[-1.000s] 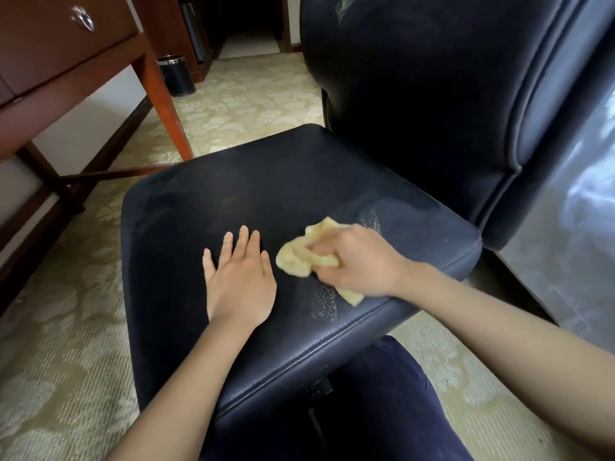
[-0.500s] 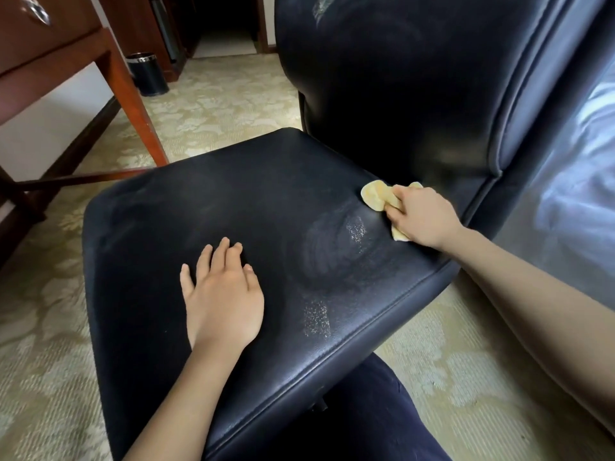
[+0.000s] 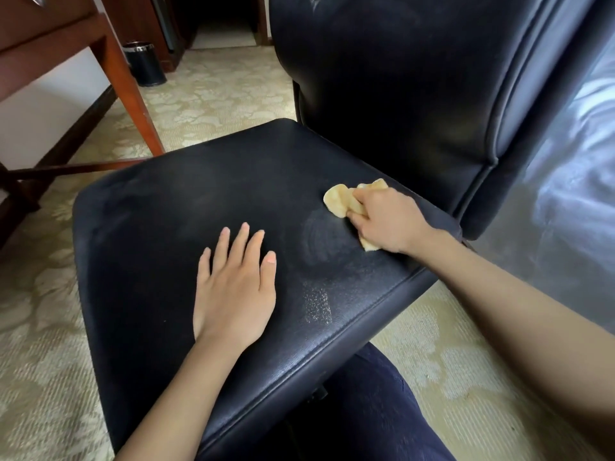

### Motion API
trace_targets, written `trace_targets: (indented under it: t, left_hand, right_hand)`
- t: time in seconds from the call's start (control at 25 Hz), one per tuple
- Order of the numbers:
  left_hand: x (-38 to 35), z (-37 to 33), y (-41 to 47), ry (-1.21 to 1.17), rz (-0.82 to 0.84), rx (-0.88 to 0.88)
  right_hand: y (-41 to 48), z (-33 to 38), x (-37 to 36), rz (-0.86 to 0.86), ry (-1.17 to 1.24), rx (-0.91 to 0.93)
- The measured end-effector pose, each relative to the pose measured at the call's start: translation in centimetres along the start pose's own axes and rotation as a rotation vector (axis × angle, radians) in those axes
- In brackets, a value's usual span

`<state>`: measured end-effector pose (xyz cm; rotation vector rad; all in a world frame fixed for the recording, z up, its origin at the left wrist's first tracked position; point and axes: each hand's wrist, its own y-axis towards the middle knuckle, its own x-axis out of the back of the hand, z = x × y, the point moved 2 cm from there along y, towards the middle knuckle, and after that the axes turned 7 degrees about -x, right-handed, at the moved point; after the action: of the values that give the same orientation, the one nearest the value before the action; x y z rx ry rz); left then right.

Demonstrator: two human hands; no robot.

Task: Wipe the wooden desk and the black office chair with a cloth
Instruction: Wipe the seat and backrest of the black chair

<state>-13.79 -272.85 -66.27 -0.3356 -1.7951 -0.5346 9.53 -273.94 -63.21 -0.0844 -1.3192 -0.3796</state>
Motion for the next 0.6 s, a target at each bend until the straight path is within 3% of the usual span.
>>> trace_targets:
  t: [0.4, 0.6]
  left_hand:
    - [0.2, 0.1, -0.1, -0.014, 0.034, 0.036]
    - [0.3, -0.1, -0.1, -0.039, 0.038, 0.052]
  right_hand:
    - [-11.6, 6.3, -0.6, 0.005, 0.216, 0.435]
    - [-11.1, 3.2, 0.3, -0.068, 0.128, 0.366]
